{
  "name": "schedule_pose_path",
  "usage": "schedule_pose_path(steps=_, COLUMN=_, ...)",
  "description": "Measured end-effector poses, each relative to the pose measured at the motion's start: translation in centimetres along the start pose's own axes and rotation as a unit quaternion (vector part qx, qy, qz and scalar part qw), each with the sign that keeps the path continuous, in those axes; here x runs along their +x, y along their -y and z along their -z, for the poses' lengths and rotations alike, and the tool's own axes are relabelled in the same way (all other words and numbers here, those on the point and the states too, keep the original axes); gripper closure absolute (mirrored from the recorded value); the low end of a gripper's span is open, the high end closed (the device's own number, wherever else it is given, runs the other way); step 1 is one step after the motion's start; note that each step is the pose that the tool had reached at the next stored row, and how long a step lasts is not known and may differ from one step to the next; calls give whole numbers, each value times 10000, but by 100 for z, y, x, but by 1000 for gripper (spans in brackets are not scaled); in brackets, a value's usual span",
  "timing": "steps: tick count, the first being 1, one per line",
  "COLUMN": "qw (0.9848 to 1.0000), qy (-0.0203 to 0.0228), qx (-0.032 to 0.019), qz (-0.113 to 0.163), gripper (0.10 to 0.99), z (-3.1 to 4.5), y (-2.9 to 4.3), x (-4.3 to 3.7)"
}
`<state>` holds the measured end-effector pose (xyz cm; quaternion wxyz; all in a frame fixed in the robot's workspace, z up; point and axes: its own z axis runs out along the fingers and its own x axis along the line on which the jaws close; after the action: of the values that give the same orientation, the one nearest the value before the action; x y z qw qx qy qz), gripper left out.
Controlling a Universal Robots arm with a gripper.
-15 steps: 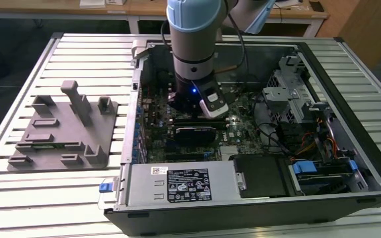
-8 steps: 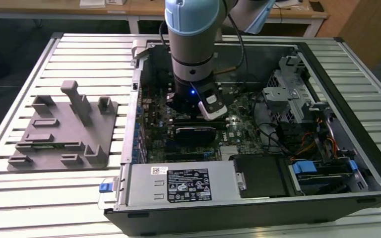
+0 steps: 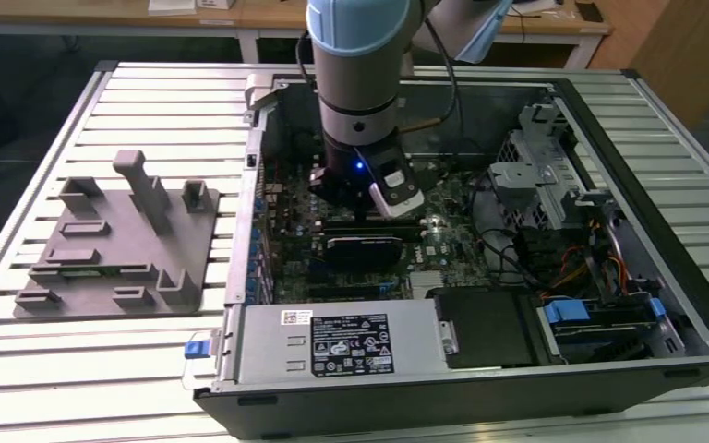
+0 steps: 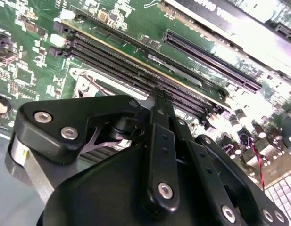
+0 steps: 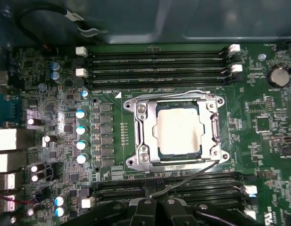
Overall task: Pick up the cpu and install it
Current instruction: 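Install the second cpu locking lever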
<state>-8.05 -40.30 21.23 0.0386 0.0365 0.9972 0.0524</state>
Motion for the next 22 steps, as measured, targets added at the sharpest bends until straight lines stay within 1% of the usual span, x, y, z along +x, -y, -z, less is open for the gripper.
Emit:
schedule_pose_path(steps=2, qw=10000, qy=1, qx=18, qz=1, gripper=980, z=25, y=-3, x=-2)
schedule_pose_path(steps=3, qw=10000, qy=3, qx=36, qz=3, gripper=980, z=32, y=-5, x=-3)
schedule_pose_path(steps=4, qw=10000, qy=5, qx=65, qz=5, gripper=980, z=39, y=-5, x=-3)
schedule_pose_path(steps=7, qw=9998, qy=12, qx=177, qz=15, gripper=980, z=60, y=-4, x=-5)
schedule_pose_path(steps=8, qw=9998, qy=13, qx=200, qz=17, gripper=980, z=72, y=-4, x=-6)
schedule_pose_path(steps=9, qw=9998, qy=13, qx=206, qz=17, gripper=980, z=89, y=-5, x=-7)
schedule_pose_path(steps=19, qw=9998, qy=14, qx=207, qz=17, gripper=980, z=324, y=-31, x=-24)
schedule_pose_path(steps=20, qw=9998, qy=14, qx=208, qz=17, gripper=980, z=343, y=-33, x=-26)
schedule_pose_path(steps=22, qw=9998, qy=14, qx=199, qz=16, gripper=980, z=352, y=-34, x=-26)
